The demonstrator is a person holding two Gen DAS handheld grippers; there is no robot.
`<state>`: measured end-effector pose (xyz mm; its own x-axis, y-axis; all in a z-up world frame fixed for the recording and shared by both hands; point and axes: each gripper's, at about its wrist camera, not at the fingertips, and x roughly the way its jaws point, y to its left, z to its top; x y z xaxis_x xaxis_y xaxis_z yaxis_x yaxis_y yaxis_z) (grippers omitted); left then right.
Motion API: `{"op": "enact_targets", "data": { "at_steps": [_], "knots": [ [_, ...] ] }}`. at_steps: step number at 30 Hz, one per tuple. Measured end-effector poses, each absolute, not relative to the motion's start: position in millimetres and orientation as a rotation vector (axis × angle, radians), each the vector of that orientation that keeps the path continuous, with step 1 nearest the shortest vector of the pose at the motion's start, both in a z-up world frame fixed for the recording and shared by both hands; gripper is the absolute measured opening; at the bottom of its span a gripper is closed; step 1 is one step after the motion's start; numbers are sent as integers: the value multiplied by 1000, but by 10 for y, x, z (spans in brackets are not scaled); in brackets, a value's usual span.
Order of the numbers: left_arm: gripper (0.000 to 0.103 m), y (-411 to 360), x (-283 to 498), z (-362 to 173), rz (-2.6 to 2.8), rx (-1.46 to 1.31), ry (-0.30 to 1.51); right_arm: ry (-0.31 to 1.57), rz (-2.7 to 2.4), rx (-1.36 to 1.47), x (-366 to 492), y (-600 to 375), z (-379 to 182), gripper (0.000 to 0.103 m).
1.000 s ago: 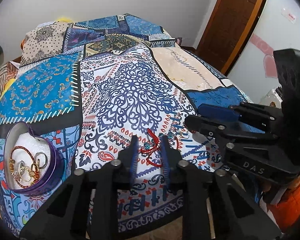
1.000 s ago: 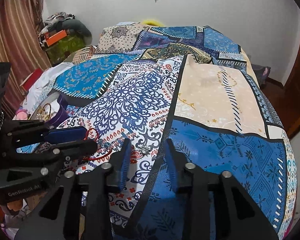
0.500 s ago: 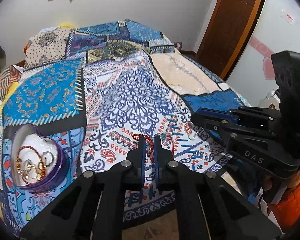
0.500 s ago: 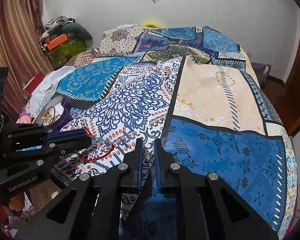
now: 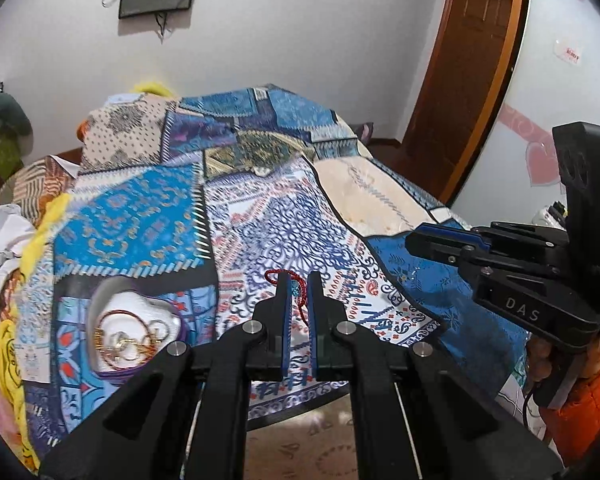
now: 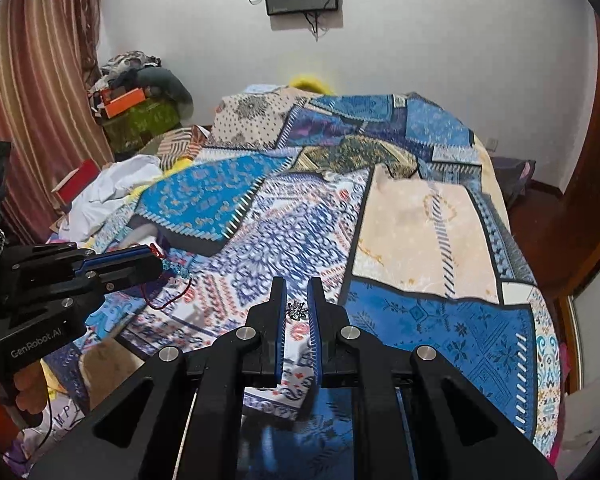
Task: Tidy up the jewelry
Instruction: 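Carry the red bracelet with the left tool over the heart tin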
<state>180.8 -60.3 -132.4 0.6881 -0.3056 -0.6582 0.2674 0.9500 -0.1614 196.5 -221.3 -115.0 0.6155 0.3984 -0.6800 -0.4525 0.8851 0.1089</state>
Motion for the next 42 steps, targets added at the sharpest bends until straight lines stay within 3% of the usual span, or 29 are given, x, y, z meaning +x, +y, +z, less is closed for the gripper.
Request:
{"op": "enact_targets", "data": {
  "at_steps": [19, 42],
  "knots": [
    [6, 200, 1453, -1010, -190, -108, 640, 648, 611, -113, 1713, -1471, -735, 9],
    [6, 782, 1598, -1354, -113, -178, 693, 734, 759, -160, 1914, -582, -1074, 9]
  ]
}}
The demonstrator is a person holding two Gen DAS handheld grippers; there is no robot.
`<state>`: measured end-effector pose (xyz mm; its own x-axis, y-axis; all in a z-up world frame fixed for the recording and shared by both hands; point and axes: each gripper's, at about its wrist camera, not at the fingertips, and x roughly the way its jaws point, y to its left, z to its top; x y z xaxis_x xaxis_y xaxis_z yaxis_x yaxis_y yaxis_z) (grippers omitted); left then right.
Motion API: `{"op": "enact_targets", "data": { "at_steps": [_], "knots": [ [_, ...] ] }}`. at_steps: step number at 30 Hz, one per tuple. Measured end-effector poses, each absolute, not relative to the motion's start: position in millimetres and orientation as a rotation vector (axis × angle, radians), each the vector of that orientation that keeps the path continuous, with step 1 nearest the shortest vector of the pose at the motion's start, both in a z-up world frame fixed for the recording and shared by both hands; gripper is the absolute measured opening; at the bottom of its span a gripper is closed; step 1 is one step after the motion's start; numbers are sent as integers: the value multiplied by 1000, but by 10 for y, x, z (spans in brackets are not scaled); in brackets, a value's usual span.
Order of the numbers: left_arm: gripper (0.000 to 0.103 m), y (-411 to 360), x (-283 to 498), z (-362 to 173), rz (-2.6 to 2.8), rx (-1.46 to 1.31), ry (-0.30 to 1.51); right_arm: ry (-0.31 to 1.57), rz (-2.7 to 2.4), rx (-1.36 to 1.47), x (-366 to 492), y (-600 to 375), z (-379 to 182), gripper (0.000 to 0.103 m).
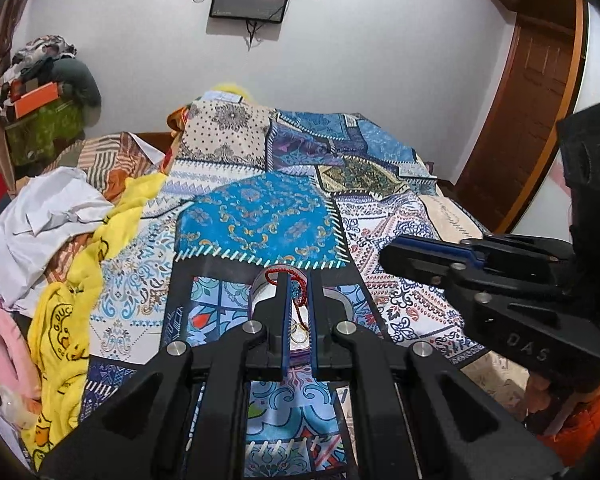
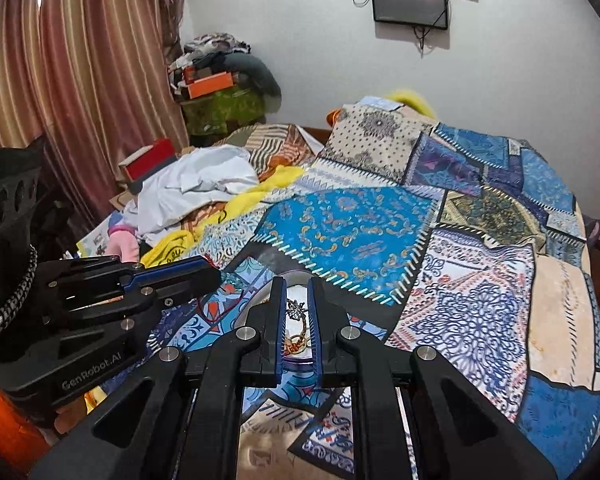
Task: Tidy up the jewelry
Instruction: 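Carry the red bracelet with the left tool over the heart tin, then open the left tool to drop the bracelet into the tin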
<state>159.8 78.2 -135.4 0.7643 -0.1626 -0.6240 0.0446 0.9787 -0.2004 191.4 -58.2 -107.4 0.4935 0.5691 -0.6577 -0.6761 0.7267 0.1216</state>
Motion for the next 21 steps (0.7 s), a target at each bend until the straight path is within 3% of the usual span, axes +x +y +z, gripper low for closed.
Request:
{"op": "enact_targets", "data": {
  "at_steps": [21],
  "knots": [
    [6, 821, 1891, -1837, -147, -204, 803, 875, 787, -194, 2272, -238, -1504, 9]
  ]
}}
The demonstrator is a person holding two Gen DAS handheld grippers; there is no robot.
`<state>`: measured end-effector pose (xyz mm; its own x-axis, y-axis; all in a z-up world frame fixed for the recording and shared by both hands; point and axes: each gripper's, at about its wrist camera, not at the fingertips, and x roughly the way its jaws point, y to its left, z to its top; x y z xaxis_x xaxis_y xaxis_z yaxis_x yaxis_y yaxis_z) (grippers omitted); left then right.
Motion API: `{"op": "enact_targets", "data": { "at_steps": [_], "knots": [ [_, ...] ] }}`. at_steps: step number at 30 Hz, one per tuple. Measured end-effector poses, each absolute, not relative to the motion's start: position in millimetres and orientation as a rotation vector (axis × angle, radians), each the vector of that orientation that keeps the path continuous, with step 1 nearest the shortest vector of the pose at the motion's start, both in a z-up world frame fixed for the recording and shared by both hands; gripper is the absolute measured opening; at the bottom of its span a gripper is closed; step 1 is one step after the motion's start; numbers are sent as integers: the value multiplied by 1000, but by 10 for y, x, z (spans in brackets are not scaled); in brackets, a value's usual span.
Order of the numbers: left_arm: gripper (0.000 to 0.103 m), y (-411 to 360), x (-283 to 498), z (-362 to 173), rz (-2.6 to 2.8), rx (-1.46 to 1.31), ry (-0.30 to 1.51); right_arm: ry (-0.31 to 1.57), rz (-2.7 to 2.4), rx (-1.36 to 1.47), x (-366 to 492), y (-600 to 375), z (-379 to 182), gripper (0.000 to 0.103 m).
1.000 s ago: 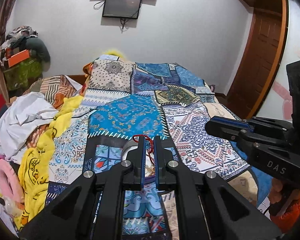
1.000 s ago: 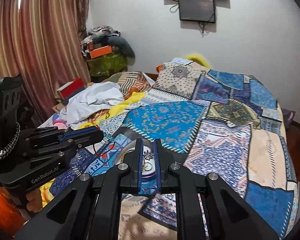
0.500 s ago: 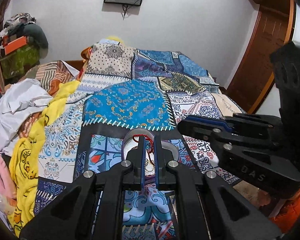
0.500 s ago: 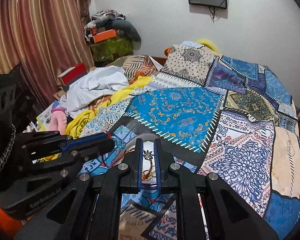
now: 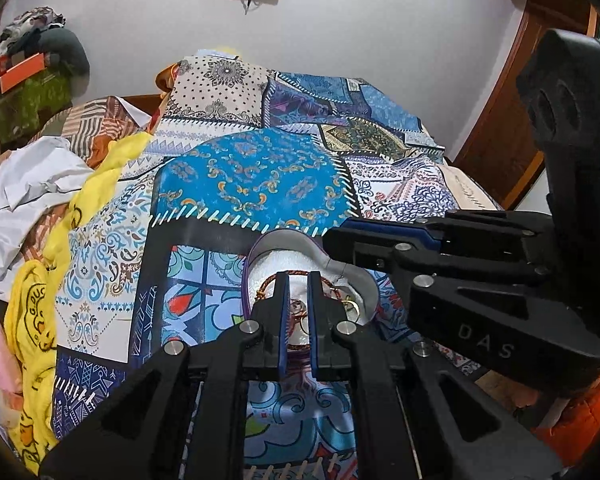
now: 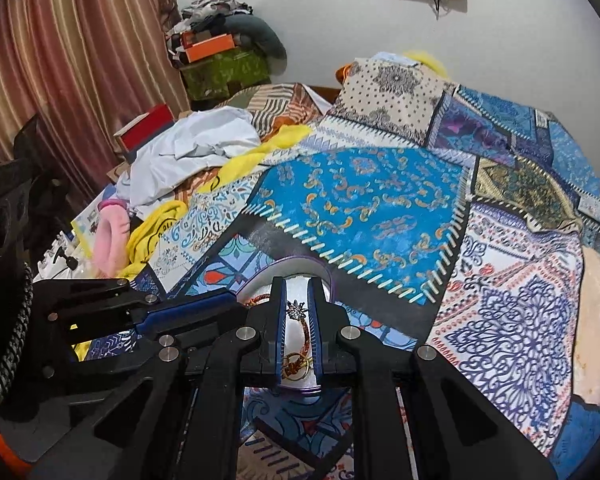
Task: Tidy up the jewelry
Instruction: 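Open the left tool to drop the bracelet into the tin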
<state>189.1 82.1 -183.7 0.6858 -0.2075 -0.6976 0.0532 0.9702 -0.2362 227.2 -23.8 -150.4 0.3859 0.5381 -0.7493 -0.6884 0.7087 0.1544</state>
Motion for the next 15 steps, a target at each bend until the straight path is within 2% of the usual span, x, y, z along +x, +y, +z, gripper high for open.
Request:
{"op": "enact_targets", "data": {
  "at_steps": [7, 15],
  "knots": [
    [6, 852, 1874, -1875, -147, -223, 818, 935, 811, -162, 2321, -217, -1570, 10],
    [8, 810, 1805, -1748, -134, -198, 805, 946, 799, -132, 2324, -285, -1495, 16]
  ]
}}
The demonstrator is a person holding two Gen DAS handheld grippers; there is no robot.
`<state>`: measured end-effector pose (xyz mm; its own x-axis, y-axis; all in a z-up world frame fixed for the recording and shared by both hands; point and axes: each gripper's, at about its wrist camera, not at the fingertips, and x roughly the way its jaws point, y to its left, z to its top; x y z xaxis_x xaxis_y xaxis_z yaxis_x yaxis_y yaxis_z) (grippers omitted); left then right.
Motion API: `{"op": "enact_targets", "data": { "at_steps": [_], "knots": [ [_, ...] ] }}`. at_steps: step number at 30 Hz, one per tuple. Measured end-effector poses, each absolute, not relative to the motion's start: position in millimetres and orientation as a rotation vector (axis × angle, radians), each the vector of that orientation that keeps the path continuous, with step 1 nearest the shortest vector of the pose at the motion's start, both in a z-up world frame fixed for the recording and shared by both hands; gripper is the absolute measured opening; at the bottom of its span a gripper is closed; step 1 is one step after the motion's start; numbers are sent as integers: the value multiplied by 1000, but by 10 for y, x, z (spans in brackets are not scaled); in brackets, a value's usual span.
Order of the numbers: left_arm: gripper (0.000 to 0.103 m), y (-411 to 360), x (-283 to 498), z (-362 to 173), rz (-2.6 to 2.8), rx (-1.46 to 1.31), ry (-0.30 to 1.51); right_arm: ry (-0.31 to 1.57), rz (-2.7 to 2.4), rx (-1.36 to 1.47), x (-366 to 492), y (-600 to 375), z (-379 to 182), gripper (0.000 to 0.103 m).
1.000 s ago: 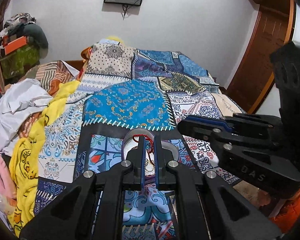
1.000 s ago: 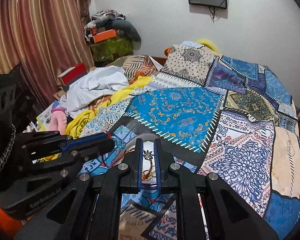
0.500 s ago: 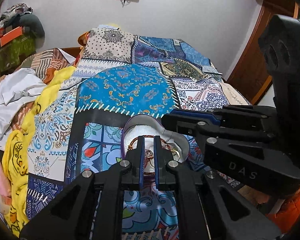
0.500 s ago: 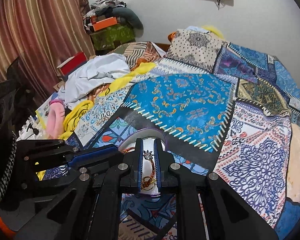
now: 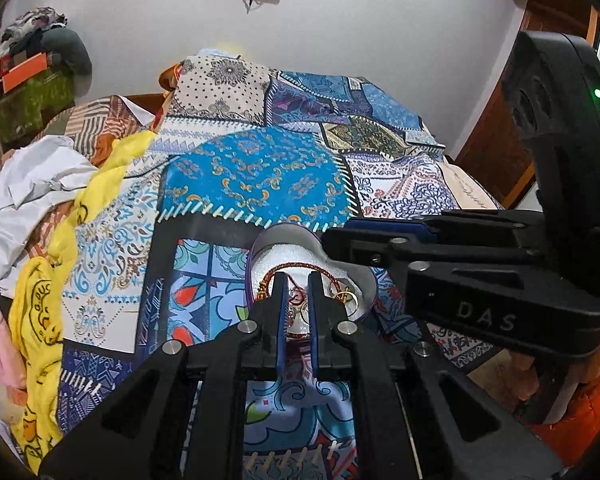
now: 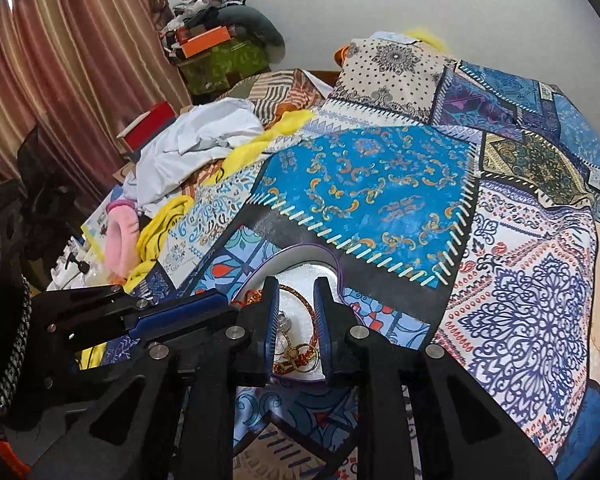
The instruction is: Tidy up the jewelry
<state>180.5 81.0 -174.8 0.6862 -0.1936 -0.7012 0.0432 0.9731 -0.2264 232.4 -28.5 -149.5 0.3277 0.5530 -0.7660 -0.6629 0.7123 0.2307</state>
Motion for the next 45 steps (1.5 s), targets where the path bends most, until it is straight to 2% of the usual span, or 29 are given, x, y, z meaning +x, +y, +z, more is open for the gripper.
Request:
{"op": "enact_targets", "data": {
  "at_steps": [9, 16, 20, 22, 24, 25, 27, 31, 32, 33, 38, 45],
  "knots": [
    [10, 815, 1622, -1299, -94, -179, 707, 819, 768, -89, 2138, -568, -1013, 16],
    [11, 688, 1215, -619, -56, -127, 515, 572, 726, -64, 1676, -898, -308, 16],
    [24, 580, 837, -202, -17, -84, 364, 406, 701, -59, 1257, -1100, 95, 16],
    [30, 521, 653, -55, 1, -65, 300, 350, 691, -48, 1097, -1184, 206, 19],
    [38, 457, 456, 74, 23, -47, 239, 288, 669, -36, 915, -1271, 310, 39],
    [41, 428, 351, 135, 36, -40, 209, 261, 655, -32, 852, -1298, 349, 44],
    [58, 397, 216, 216, 55, -32, 173, 200, 613, -27, 693, -1363, 413, 60],
    [81, 364, -20, 318, 85, -30, 114, 140, 560, -28, 498, -1432, 477, 81],
    [91, 358, -72, 328, 96, -30, 101, 128, 545, -27, 454, -1438, 484, 86],
    [97, 354, -112, 335, 106, -30, 89, 121, 534, -27, 429, -1435, 484, 88],
    [100, 389, -227, 342, 119, -44, 75, 105, 483, -36, 388, -1391, 447, 103],
    [101, 421, -269, 341, 129, -57, 80, 107, 487, -29, 318, -1411, 434, 103]
  ]
}}
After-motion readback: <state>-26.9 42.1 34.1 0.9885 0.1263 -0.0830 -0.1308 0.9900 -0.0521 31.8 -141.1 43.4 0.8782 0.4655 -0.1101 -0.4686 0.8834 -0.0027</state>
